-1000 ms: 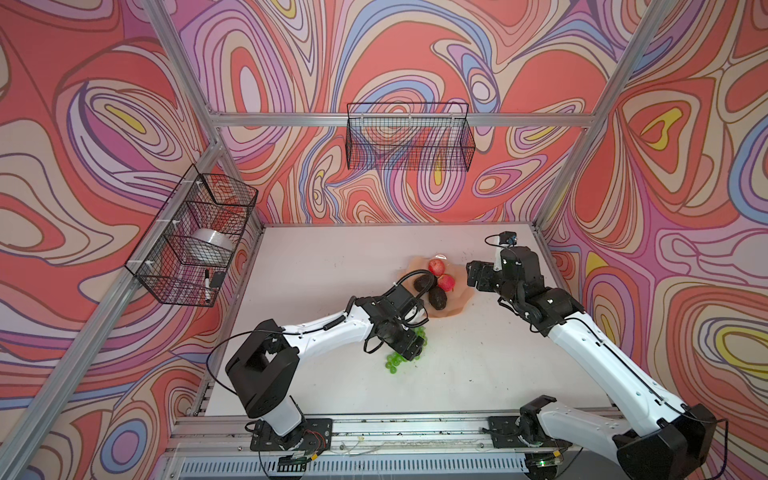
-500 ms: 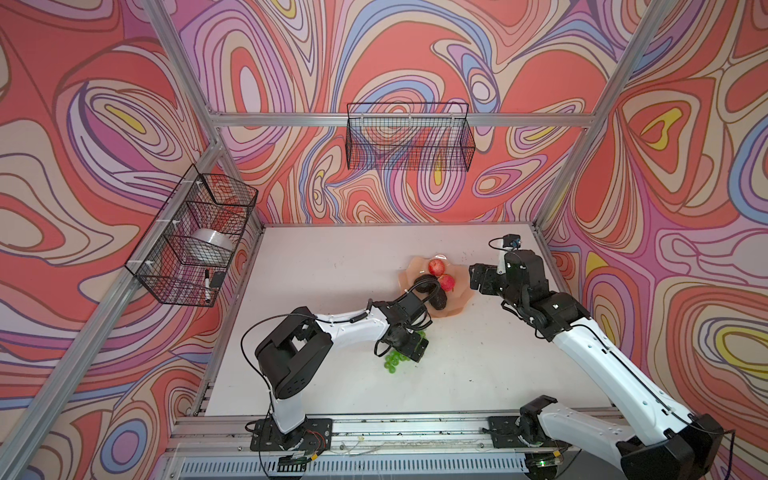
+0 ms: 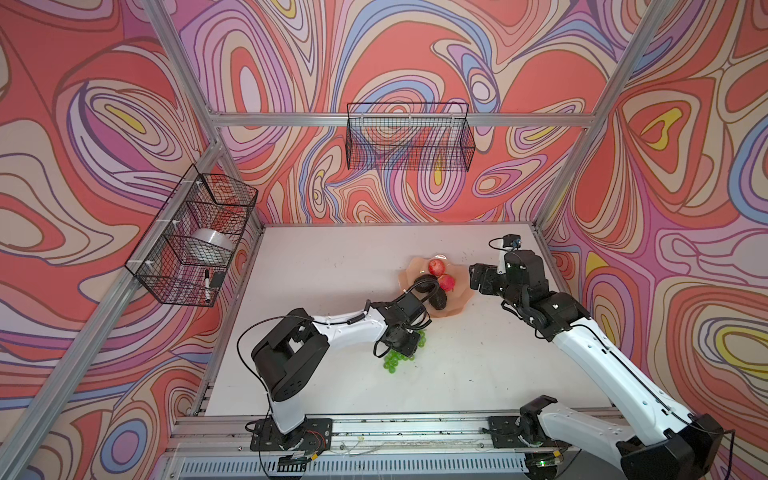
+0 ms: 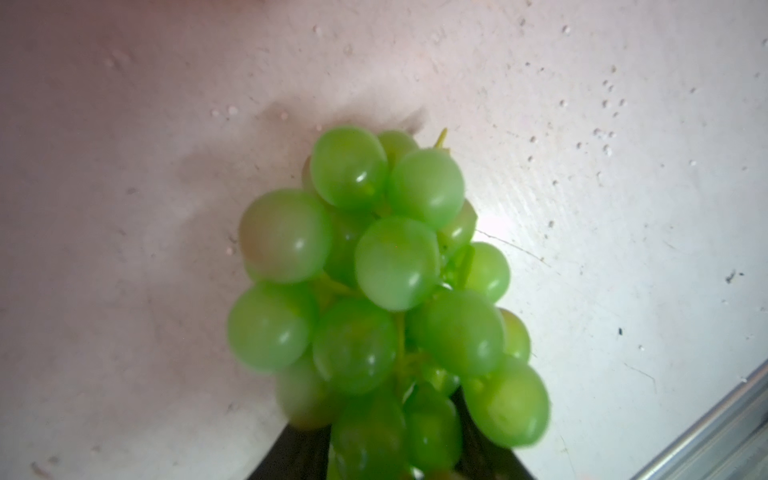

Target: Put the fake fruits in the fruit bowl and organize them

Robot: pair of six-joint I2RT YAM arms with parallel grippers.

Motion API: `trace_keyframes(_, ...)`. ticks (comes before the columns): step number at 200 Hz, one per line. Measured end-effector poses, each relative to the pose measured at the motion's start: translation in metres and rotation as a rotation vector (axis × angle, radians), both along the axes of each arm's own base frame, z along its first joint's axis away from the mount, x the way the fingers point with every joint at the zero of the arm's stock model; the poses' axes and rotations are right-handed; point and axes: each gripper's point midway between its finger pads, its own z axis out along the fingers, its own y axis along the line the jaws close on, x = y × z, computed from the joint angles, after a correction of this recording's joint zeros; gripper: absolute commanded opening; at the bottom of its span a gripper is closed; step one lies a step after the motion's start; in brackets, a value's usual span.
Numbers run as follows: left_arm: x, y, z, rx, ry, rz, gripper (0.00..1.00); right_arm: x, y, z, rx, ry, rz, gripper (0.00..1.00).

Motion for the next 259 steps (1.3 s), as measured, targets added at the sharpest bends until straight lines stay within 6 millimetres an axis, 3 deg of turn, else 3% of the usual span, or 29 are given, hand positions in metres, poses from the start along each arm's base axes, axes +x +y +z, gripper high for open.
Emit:
trace_keyframes(26,0.001,0.011,0.025,-0.006,-0.059,0.002,0.39,0.0,0.0,0.001,0.002,-0.003,0.0,0.94)
trace_keyframes(74,0.014,0.027,0.103,-0.12,-0.24,0.027,0.41,0.001,0.001,0.001,0.004,-0.005,0.0,0.94)
trace_keyframes(84,0.019,0.031,0.115,-0.139,-0.266,0.035,0.48,0.001,0.001,0.001,0.006,-0.004,-0.001,0.94)
trace_keyframes(93,0.021,0.034,0.122,-0.146,-0.282,0.032,0.66,0.001,0.001,0.001,0.006,-0.003,-0.001,0.94)
trace_keyframes(102,0.024,0.035,0.126,-0.15,-0.285,0.029,0.77,0.001,0.001,0.0,0.006,-0.003,-0.001,0.94)
trace_keyframes(123,0.015,0.032,0.119,-0.145,-0.237,-0.004,0.84,0.001,0.001,0.0,0.006,-0.003,-0.002,0.94)
trace_keyframes(146,-0.011,0.034,0.09,-0.113,-0.162,-0.049,0.89,0.0,0.0,0.0,0.004,-0.001,-0.003,0.94)
trace_keyframes(172,-0.053,0.057,0.042,-0.039,-0.058,-0.074,0.99,-0.002,-0.001,-0.001,0.002,0.0,-0.006,0.94)
trace_keyframes(188,-0.066,0.073,0.026,-0.013,-0.031,-0.056,1.0,-0.002,-0.001,-0.001,0.004,0.001,-0.006,0.94)
trace_keyframes(207,-0.066,0.08,0.021,-0.004,-0.043,-0.032,1.0,-0.002,-0.001,-0.001,0.008,0.002,-0.008,0.94)
trace_keyframes(259,-0.045,0.066,0.006,-0.004,-0.082,0.013,1.0,-0.002,-0.001,-0.002,0.013,0.004,-0.008,0.94)
